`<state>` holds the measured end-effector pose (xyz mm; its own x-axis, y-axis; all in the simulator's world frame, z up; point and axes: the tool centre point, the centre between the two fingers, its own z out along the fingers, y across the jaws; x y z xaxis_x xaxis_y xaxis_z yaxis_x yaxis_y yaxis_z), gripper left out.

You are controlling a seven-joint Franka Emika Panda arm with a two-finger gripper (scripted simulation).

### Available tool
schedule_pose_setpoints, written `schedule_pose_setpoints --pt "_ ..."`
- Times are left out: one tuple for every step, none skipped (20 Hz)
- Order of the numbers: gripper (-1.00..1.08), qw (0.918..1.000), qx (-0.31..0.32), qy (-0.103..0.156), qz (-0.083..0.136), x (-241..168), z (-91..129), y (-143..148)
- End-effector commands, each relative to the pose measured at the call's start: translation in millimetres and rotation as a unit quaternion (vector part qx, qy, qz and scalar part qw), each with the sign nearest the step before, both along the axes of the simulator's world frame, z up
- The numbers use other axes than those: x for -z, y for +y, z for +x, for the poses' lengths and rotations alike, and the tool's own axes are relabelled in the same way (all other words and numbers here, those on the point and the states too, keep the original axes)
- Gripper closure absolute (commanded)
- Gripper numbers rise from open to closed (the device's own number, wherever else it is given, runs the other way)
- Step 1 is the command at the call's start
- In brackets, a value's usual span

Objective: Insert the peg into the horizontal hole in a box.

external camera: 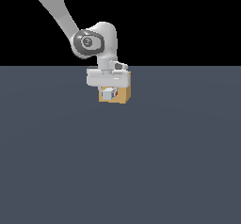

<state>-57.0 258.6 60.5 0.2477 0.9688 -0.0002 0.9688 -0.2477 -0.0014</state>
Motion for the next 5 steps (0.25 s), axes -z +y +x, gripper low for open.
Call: schedule_pose_setpoints --pt "1.08 1.0000 0.001 -0.002 0.001 -1.7 3.5 7.3" --pt "1.08 1.0000 0.001 -0.002 0.001 -1.7 4.0 8.9" --pt "1.08 1.0000 0.001 -0.002 0.001 -1.7 4.4 10.1" --pt "1.08 1.0000 0.001 -0.002 0.001 -1.7 4.6 10.8" --pt "1.08 1.0000 0.001 -0.002 0.001 -1.7 4.7 11.0"
